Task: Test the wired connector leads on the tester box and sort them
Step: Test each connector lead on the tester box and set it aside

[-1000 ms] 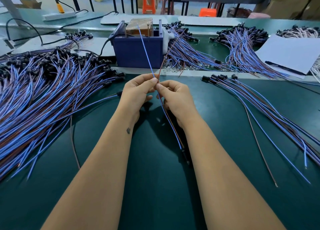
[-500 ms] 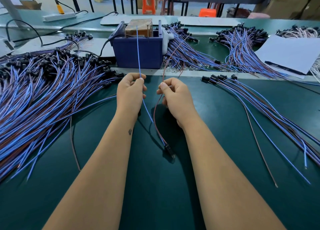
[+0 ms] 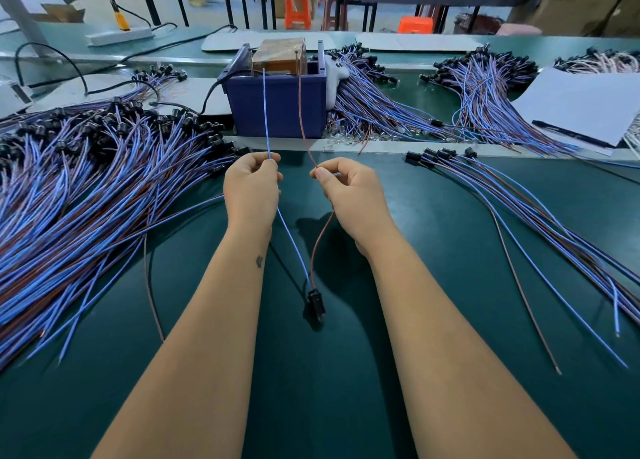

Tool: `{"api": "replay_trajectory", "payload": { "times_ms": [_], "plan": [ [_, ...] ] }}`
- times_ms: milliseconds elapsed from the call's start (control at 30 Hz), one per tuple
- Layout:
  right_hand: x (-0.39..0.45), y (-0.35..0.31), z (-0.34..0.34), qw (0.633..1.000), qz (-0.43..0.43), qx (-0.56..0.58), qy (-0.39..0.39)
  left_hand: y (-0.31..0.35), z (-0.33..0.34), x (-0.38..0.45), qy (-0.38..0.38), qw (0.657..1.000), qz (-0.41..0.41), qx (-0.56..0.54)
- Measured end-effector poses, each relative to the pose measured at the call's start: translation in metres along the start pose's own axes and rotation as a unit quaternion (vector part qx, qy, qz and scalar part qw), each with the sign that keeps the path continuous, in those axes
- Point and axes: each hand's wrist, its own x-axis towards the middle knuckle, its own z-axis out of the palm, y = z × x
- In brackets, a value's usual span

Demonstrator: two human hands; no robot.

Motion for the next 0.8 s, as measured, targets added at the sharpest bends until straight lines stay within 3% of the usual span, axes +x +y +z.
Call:
{"api": "replay_trajectory", "payload": {
  "times_ms": [800],
  "plan": [
    [0.0026, -0.0023, -0.0028, 0.999, 0.045, 0.021, 0.012, 0.0015, -0.0006, 0.0003, 0.013, 1.0, -0.009, -0.01]
  ]
}}
